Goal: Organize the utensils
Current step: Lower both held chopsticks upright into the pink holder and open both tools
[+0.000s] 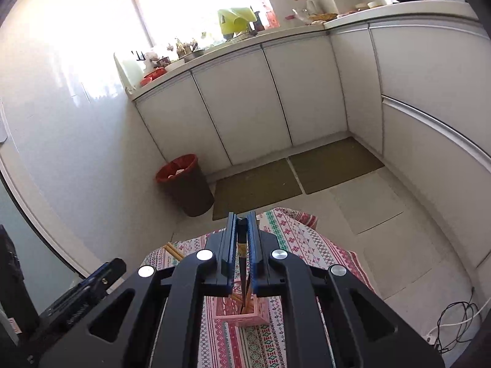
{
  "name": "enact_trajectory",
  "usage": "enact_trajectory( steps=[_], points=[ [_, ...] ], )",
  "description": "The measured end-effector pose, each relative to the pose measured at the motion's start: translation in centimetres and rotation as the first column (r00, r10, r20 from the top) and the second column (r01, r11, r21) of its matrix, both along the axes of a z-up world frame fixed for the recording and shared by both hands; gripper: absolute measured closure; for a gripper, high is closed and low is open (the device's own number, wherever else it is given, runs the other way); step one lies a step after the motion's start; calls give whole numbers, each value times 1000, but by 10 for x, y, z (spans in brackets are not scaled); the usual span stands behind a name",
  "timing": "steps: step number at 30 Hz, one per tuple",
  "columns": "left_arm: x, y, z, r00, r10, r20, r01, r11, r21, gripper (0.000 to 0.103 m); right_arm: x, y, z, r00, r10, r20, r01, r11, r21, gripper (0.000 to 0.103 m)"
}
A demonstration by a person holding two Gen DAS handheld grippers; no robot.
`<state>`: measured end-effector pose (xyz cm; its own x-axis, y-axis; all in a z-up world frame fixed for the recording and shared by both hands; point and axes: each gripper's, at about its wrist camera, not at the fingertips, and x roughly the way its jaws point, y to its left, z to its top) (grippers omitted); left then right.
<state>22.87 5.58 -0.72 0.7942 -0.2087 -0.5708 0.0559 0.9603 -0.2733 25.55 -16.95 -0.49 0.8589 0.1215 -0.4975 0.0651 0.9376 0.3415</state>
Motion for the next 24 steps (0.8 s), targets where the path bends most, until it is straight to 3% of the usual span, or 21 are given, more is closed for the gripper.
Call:
enact_trajectory(
  steps=[8,10,11,14,19,24],
  points=[
    [2,7,-13,999,18,-41,-18,1000,8,72,15,22,-22,1000,26,-18,-26,999,-30,94],
    [1,7,-13,999,24,-37,-23,1000,15,72,20,25,-27,999,34,-34,-35,999,-34,86],
    [0,7,-12,999,23,-35,-23,1000,19,72,20,26,-29,999,27,-41,-28,999,-40,72],
    [-3,8,-10,999,25,-28,-24,999,24,71,16,28,-30,999,11,-45,-14,996,-83,71],
    [-10,4,-5,1000,27,-11,-26,999,37,62,2,35,-26,999,-3,-33,-3,984,-177,70],
    [-19,-3,-3,1000,30,7,-30,996,87,52,-17,35,-26,1000,-5,-29,-1,978,-209,61]
  ],
)
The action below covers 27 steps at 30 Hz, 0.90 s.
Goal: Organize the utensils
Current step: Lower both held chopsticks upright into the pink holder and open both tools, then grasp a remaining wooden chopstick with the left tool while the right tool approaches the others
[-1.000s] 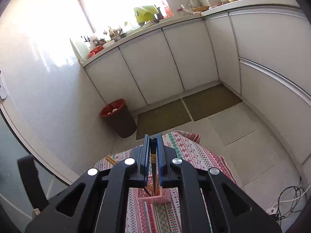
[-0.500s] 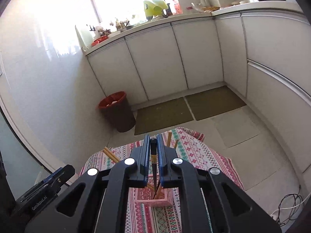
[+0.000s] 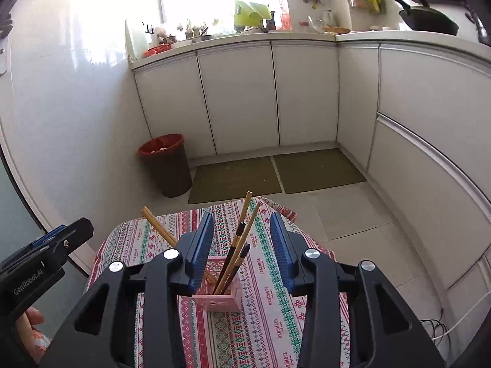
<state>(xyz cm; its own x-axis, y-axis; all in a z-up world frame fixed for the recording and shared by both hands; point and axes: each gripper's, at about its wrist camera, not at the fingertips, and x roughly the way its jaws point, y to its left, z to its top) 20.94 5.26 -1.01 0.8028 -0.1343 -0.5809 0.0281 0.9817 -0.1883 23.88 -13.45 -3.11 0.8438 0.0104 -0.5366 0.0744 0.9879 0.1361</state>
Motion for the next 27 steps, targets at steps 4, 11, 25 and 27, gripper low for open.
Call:
enact_trajectory(
  steps=[4,11,25,27],
  points=[
    [-10,-4,-8,1000,2,-6,-2,999,36,34,-15,-5,-4,1000,-24,-11,23,1000,-3,50],
    [-28,-9,-21,1000,-5,-29,7,997,76,15,-41,-14,-15,995,-96,-26,96,995,-10,21],
    [-48,-34,-60,984,-78,-162,106,979,174,7,-98,-40,-32,955,-295,-20,289,946,-150,7],
    [-43,-48,-84,954,-135,-269,186,967,175,7,-109,-50,-42,947,-318,-45,309,939,-148,7]
  ],
)
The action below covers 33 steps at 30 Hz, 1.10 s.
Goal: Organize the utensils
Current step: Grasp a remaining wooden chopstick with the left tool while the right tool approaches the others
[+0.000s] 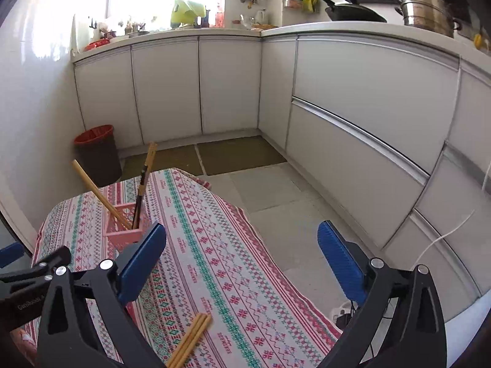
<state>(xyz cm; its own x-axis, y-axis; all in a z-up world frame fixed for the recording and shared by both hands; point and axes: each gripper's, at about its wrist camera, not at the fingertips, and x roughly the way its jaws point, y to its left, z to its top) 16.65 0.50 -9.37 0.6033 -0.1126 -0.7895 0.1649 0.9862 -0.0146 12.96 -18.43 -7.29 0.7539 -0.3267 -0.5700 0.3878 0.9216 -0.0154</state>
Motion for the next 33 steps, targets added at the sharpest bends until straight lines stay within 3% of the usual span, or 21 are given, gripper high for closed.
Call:
enact_trajectory(
  steps=[3,6,9,14,18,23,30,33],
  points=[
    [7,-23,-40,983,-84,-165,90,995,31,7,-20,-19,-23,998,-33,-57,37,997,67,7],
    [12,-39,-73,954,-114,-276,132,990,49,7,-33,-38,-48,990,-59,-128,75,989,124,7],
    [18,-52,-97,926,-120,-358,152,986,65,7,-43,-55,-79,974,-83,-210,116,981,153,7],
    [30,-71,-133,881,-99,-463,176,976,125,8,-52,-71,-110,965,-83,-249,117,985,128,7],
    [38,-83,-151,857,-84,-508,182,973,146,13,-59,-85,-128,961,-65,-270,98,989,112,7],
    [45,-98,-154,850,-92,-518,186,974,131,13,-64,-103,-137,955,-88,-282,134,980,149,7],
    [53,-115,-166,853,-85,-515,202,963,176,13,-61,-106,-135,955,-91,-282,138,979,153,7],
    [55,-113,-172,840,-115,-530,214,968,130,20,-58,-103,-137,954,-76,-292,128,979,162,7]
  ],
)
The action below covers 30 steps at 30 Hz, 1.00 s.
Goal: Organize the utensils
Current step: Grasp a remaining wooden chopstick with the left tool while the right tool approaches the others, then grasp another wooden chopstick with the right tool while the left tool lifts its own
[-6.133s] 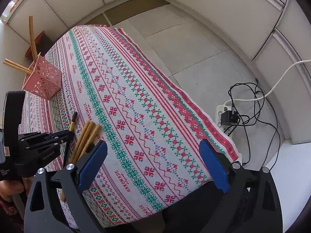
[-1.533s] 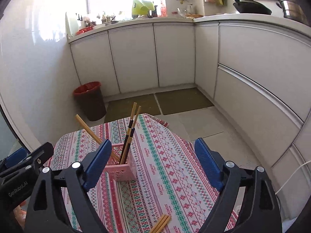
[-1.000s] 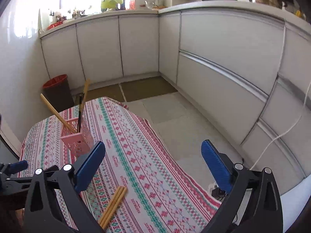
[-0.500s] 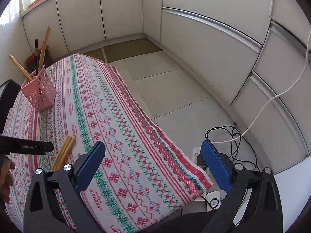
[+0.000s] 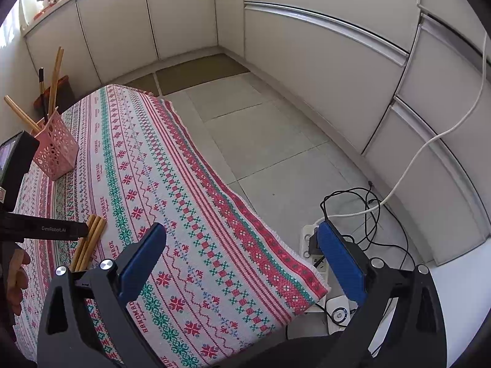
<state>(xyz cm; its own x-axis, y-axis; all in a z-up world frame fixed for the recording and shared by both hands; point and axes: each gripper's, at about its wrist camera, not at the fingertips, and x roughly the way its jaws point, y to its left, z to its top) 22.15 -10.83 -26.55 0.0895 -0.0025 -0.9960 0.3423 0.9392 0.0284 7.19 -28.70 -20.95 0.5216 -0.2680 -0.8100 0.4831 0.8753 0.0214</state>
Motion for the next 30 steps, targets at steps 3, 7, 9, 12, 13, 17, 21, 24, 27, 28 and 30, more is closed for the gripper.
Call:
enact_trajectory(
  steps=[3,7,9,12,13,17,21,24,27,28,30],
  points=[
    [-5,4,-9,999,-37,-5,37,999,-15,45,4,6,0,1000,10,-9,-10,1000,1,7],
    [-10,1,-6,997,-71,10,71,997,-21,81,15,16,2,1000,22,-20,-22,1000,13,7],
    [-9,8,-3,998,-61,20,62,997,-46,96,23,22,1,999,25,-35,-24,999,22,7],
    [-10,29,4,998,-34,47,37,998,-59,97,38,33,-3,996,33,-77,-29,998,52,7],
    [-10,38,5,998,-25,58,28,998,-59,97,45,37,-6,995,38,-92,-32,997,74,7],
    [-19,65,22,996,12,93,-3,996,-94,97,70,56,-19,988,47,-147,-24,988,153,7],
    [-29,89,42,991,27,132,-10,991,-131,97,93,70,-41,967,58,-246,17,956,292,29],
    [-33,102,52,988,38,149,-15,988,-154,97,101,74,-52,954,43,-296,66,934,351,47],
    [-36,110,60,985,52,164,-24,985,-168,97,105,75,-58,949,16,-314,109,920,376,55],
    [-40,117,67,984,57,169,-27,985,-172,97,105,76,-57,951,15,-309,110,917,383,55],
    [-39,120,70,982,68,174,-36,983,-183,97,106,76,-59,950,10,-313,127,901,416,55]
  ],
)
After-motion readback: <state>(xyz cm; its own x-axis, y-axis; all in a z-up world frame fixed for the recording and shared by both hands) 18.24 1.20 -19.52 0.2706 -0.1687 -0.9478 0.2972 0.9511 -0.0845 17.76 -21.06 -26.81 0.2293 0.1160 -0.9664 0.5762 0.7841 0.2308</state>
